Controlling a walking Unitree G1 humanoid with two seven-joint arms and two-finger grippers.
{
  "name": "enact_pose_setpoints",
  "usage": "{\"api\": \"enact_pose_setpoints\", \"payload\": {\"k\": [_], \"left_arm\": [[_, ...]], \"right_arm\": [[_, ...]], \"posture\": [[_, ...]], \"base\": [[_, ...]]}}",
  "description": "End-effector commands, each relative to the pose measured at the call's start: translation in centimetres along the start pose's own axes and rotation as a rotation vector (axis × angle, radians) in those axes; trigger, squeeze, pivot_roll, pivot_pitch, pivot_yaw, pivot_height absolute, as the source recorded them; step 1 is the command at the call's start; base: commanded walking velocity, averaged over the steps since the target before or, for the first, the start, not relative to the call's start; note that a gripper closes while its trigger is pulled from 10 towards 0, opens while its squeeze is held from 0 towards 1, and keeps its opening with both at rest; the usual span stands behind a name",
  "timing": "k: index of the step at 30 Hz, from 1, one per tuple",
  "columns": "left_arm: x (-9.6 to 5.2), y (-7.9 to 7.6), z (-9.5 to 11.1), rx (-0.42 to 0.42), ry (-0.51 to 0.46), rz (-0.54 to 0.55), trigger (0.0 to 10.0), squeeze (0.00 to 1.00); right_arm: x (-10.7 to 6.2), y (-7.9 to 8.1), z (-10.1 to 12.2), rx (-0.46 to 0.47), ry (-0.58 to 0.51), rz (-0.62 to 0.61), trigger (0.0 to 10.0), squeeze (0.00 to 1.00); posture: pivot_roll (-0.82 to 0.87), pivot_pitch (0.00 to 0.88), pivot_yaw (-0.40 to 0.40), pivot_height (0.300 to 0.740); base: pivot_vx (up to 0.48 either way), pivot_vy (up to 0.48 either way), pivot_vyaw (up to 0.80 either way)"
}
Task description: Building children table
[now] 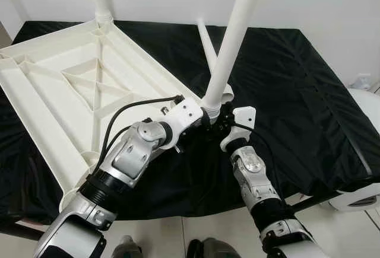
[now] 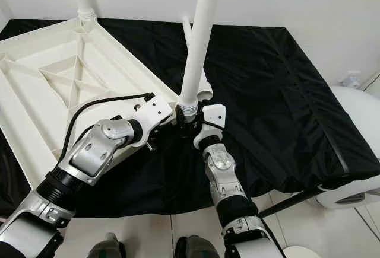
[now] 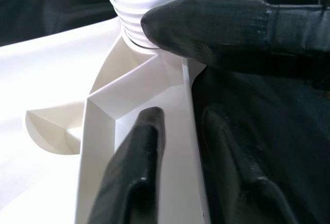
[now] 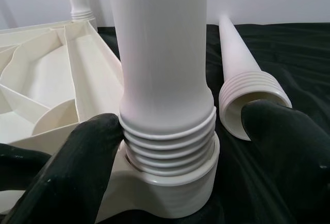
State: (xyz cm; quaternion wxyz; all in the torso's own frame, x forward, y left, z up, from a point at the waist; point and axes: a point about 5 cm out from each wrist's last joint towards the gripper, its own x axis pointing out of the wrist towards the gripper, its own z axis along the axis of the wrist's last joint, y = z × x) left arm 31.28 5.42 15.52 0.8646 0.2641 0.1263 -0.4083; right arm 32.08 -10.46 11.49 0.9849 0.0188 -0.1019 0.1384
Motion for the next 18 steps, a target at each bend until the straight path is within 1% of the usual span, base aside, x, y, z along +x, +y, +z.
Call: {"api": "enact_pose_setpoints", "payload": {"k": [1, 2, 13, 18], "left_arm": [[0.04, -0.10, 0.38, 0.023, -0.012, -0.012, 10.0, 0.41], [-0.01, -0.03, 0.31, 0.034, -0.007, -0.016, 10.0, 0.00], [-0.34, -0.22, 0.01, 0.070, -0.003, -0.042, 10.0, 0.00], [-0.50, -0.35, -0.41, 0.077, 0.008, -0.052, 10.0, 0.00]], "right_arm": [[-0.38, -0.51, -0.15, 0.008, 0.009, -0.016, 10.0, 0.00], [-0.43, -0.49, -0.16, 0.011, 0.011, -0.012, 10.0, 0.00], [-0.67, -0.77, 0.08, 0.021, 0.006, 0.015, 10.0, 0.00], [-1.10, -0.95, 0.31, 0.027, -0.003, 0.036, 10.0, 0.00]], "posture": [[0.04, 0.059, -0.052, 0.740], [0.04, 0.057, -0.051, 0.740], [0.04, 0.047, -0.048, 0.740], [0.03, 0.041, -0.042, 0.740]], "base": [[0.000, 0.000, 0.00], [0.000, 0.000, 0.00], [0.000, 0.000, 0.00], [0.000, 0.000, 0.00]]}}
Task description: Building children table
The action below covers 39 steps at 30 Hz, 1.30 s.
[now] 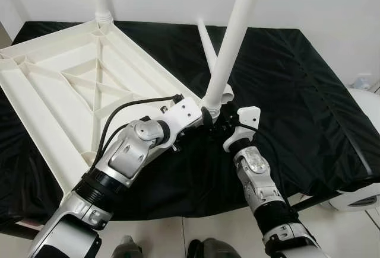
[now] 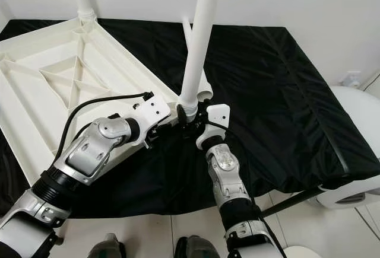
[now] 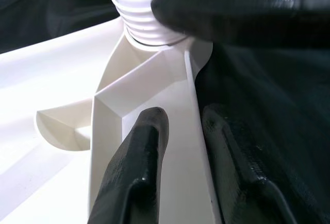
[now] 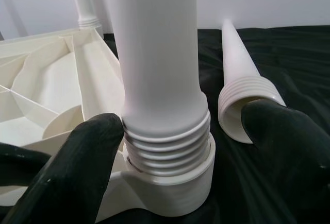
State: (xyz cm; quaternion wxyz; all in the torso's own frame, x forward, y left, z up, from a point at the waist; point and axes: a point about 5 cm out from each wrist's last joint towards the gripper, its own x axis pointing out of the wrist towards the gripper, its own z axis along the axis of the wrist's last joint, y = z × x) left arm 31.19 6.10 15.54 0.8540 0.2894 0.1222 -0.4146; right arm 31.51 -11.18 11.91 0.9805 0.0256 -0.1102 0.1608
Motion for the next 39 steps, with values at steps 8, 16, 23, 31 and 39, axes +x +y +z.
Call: {"api": "enact_pose_setpoints", "payload": {"k": [8, 16, 23, 31, 39], "left_arm": [[-0.3, -0.8, -0.8, 0.030, 0.011, -0.051, 10.0, 0.00], [-0.5, -0.8, -1.3, 0.035, 0.025, -0.056, 10.0, 0.00], [-0.4, -0.8, -1.3, 0.038, 0.027, -0.057, 10.0, 0.00], [0.1, -1.1, -1.6, 0.029, 0.037, -0.065, 10.0, 0.00], [1.0, -1.3, -1.1, 0.005, 0.027, -0.066, 10.0, 0.00]], "right_arm": [[-1.3, -0.7, 0.2, 0.010, 0.006, 0.020, 10.0, 0.00], [-2.3, -1.0, 0.8, 0.018, 0.001, 0.068, 10.0, 0.00], [-2.9, -1.4, 1.8, 0.031, -0.010, 0.107, 10.0, 0.00], [-3.5, -2.1, 3.2, 0.023, -0.018, 0.134, 10.0, 0.00], [-3.5, -1.9, 3.7, 0.033, -0.021, 0.136, 10.0, 0.00]], "posture": [[0.02, 0.030, -0.032, 0.740], [0.01, 0.022, -0.028, 0.740], [0.01, 0.012, -0.025, 0.740], [0.00, 0.011, -0.019, 0.740], [-0.01, 0.015, -0.015, 0.740]], "base": [[0.000, 0.000, 0.00], [0.000, 0.000, 0.00], [0.000, 0.000, 0.00], [0.000, 0.000, 0.00], [0.000, 0.000, 0.00]]}}
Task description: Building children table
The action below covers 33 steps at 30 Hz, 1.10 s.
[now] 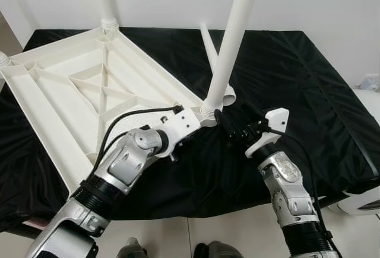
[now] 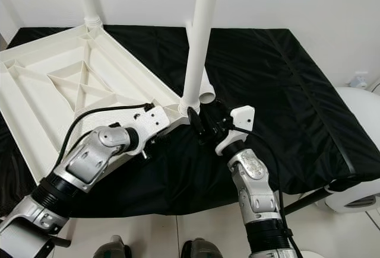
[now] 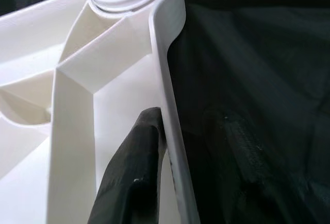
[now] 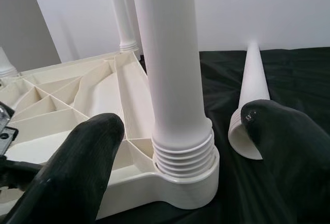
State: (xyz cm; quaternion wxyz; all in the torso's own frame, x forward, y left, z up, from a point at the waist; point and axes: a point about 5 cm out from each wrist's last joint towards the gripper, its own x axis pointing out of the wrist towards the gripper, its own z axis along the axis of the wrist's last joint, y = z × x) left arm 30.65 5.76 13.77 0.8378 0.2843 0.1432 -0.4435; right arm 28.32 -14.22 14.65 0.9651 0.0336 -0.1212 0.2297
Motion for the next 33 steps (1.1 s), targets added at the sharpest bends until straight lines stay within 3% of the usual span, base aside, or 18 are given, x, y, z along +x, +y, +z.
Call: {"api": "enact_pose_setpoints", "payload": {"k": [1, 8, 9, 10, 11, 21, 22, 27, 28, 29, 30, 31, 32, 33], "left_arm": [[0.3, 0.0, 0.1, 0.015, 0.009, 0.011, 10.0, 0.00], [0.9, -0.1, 0.2, -0.004, 0.000, 0.004, 10.0, 0.00], [1.0, -0.2, 0.1, -0.009, -0.002, -0.002, 4.4, 0.00], [1.0, -0.3, 0.1, -0.011, -0.006, -0.009, 4.4, 0.00], [1.0, -0.4, 0.1, -0.019, -0.018, -0.015, 0.0, 0.00], [0.9, -0.5, 0.0, -0.027, -0.031, -0.034, 0.0, 0.00], [0.8, -0.4, -0.7, -0.022, -0.008, -0.034, 10.0, 0.00], [0.4, -0.3, -2.1, -0.009, 0.045, -0.031, 10.0, 0.00], [0.2, -0.4, -2.2, -0.005, 0.043, -0.040, 3.9, 0.00], [0.2, -0.4, -2.2, -0.005, 0.043, -0.040, 3.9, 0.00], [0.0, -0.5, -2.7, -0.001, 0.046, -0.050, 0.0, 0.00], [0.0, -0.5, -2.7, -0.001, 0.046, -0.050, 0.0, 0.00], [-0.1, -0.6, -2.8, 0.002, 0.051, -0.053, 10.0, 0.00], [-0.2, -0.6, -3.1, 0.005, 0.063, -0.055, 10.0, 0.00]], "right_arm": [[-0.2, -0.1, 0.1, 0.005, 0.003, -0.003, 10.0, 0.00], [-0.4, -0.3, 0.4, 0.003, 0.011, 0.001, 10.0, 0.00], [-0.5, -0.3, 0.5, 0.000, 0.013, -0.001, 10.0, 0.00], [-0.5, -0.4, 0.6, -0.004, 0.013, -0.004, 10.0, 0.00], [-0.4, -0.5, 0.6, -0.004, 0.012, -0.006, 10.0, 0.00], [-0.3, -0.6, 0.7, -0.004, 0.010, -0.008, 10.0, 0.00], [-0.2, -0.4, 0.9, -0.005, 0.009, 0.009, 10.0, 0.00], [-0.2, -0.3, 1.2, -0.008, 0.012, 0.039, 10.0, 0.00], [-0.2, -0.4, 1.3, -0.010, 0.013, 0.041, 10.0, 0.00], [-0.2, -0.4, 1.3, -0.010, 0.013, 0.041, 10.0, 0.00], [-0.2, -0.5, 1.4, -0.014, 0.015, 0.052, 10.0, 0.00], [-0.2, -0.5, 1.4, -0.014, 0.015, 0.052, 10.0, 0.00], [-0.2, -0.5, 1.5, -0.015, 0.016, 0.056, 10.0, 0.00], [-0.2, -0.5, 1.5, -0.016, 0.020, 0.066, 10.0, 0.00]], "posture": [[-0.01, 0.015, -0.015, 0.740], [-0.03, 0.017, -0.012, 0.740], [-0.03, 0.016, -0.009, 0.740], [-0.03, 0.016, -0.009, 0.740], [-0.03, 0.017, -0.008, 0.740], [-0.03, 0.016, -0.007, 0.740], [-0.03, 0.013, -0.010, 0.740], [-0.03, 0.013, -0.013, 0.740], [-0.03, 0.014, -0.014, 0.740], [-0.03, 0.014, -0.014, 0.740], [-0.03, 0.017, -0.017, 0.740], [-0.03, 0.017, -0.017, 0.740], [-0.03, 0.017, -0.017, 0.740], [-0.03, 0.018, -0.018, 0.740]], "base": [[0.000, 0.000, 0.00], [0.000, 0.000, 0.00], [0.000, 0.000, 0.00], [0.000, 0.000, 0.00], [0.000, 0.000, 0.00], [0.000, 0.000, 0.00], [0.000, 0.000, 0.00], [0.000, 0.000, 0.00], [0.000, 0.000, 0.00], [0.000, 0.000, 0.00], [0.000, 0.000, 0.00], [0.000, 0.000, 0.00], [0.000, 0.000, 0.00], [0.000, 0.000, 0.00]]}}
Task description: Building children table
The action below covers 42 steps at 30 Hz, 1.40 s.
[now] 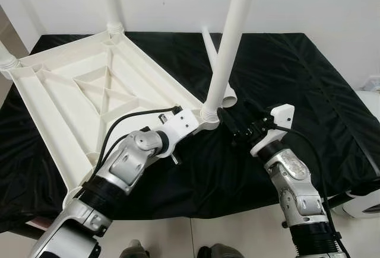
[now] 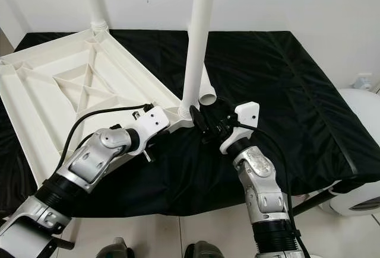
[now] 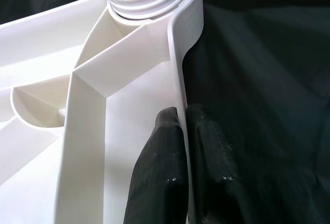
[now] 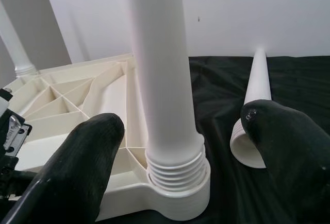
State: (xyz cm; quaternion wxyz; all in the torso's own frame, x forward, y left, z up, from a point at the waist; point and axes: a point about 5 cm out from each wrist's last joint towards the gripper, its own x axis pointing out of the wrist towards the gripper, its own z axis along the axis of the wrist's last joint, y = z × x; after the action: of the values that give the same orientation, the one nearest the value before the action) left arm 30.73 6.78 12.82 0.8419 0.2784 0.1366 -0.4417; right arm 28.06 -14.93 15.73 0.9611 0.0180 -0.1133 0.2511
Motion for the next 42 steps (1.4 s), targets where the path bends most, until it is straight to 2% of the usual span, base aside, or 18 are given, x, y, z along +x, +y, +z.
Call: {"api": "enact_pose_setpoints", "payload": {"k": [1, 13, 16, 20, 21, 22, 29, 30, 34, 42], "left_arm": [[0.0, -0.8, -1.7, 0.012, 0.079, -0.063, 10.0, 0.00], [-1.1, -0.9, -3.0, 0.021, 0.111, -0.068, 10.0, 0.00], [-1.5, -0.8, -3.4, 0.020, 0.121, -0.063, 10.0, 0.00], [-1.5, -0.6, -3.5, 0.015, 0.123, -0.051, 10.0, 0.00], [-1.6, -0.5, -3.4, 0.005, 0.103, -0.047, 4.6, 0.00], [-1.8, -0.5, -3.2, -0.006, 0.081, -0.053, 0.0, 0.00], [-2.0, -0.8, -3.1, 0.007, 0.067, -0.077, 0.0, 0.00], [-2.0, -1.0, -3.3, 0.025, 0.085, -0.092, 10.0, 0.00], [-2.5, -1.8, -3.5, 0.053, 0.094, -0.134, 10.0, 0.00], [-2.8, -2.7, -3.2, 0.070, 0.085, -0.149, 10.0, 0.00]], "right_arm": [[0.0, 0.0, 0.3, 0.005, -0.004, 0.020, 10.0, 0.00], [-0.2, 0.4, 0.2, 0.018, 0.028, 0.097, 10.0, 0.00], [-0.7, 0.6, 0.1, 0.047, 0.057, 0.158, 10.0, 0.00], [-1.1, 0.7, 0.1, 0.040, 0.072, 0.184, 10.0, 0.00], [-1.6, 0.6, 0.3, 0.036, 0.085, 0.203, 10.0, 0.00], [-1.8, 0.5, 0.3, 0.034, 0.089, 0.208, 10.0, 0.00], [-2.2, 0.3, 0.6, 0.027, 0.098, 0.222, 10.0, 0.00], [-2.2, 0.1, 0.7, 0.017, 0.100, 0.225, 10.0, 0.00], [-2.3, -0.3, 0.8, 0.003, 0.108, 0.232, 10.0, 0.00], [-2.4, -1.0, 0.5, -0.010, 0.137, 0.255, 10.0, 0.00]], "posture": [[-0.03, 0.018, -0.018, 0.740], [-0.02, 0.019, -0.026, 0.740], [-0.02, 0.018, -0.034, 0.740], [-0.02, 0.017, -0.036, 0.740], [-0.02, 0.012, -0.038, 0.740], [-0.02, 0.012, -0.038, 0.740], [-0.02, 0.003, -0.035, 0.740], [-0.02, 0.000, -0.033, 0.740], [-0.02, 0.000, -0.031, 0.740], [-0.01, 0.000, -0.040, 0.740]], "base": [[0.000, 0.000, 0.00], [0.000, 0.000, 0.00], [0.000, 0.000, 0.00], [0.000, 0.000, 0.00], [0.000, 0.000, 0.00], [0.000, 0.000, 0.00], [0.000, 0.000, 0.00], [0.000, 0.000, 0.00], [0.000, 0.000, 0.00], [0.000, 0.000, 0.00]]}}
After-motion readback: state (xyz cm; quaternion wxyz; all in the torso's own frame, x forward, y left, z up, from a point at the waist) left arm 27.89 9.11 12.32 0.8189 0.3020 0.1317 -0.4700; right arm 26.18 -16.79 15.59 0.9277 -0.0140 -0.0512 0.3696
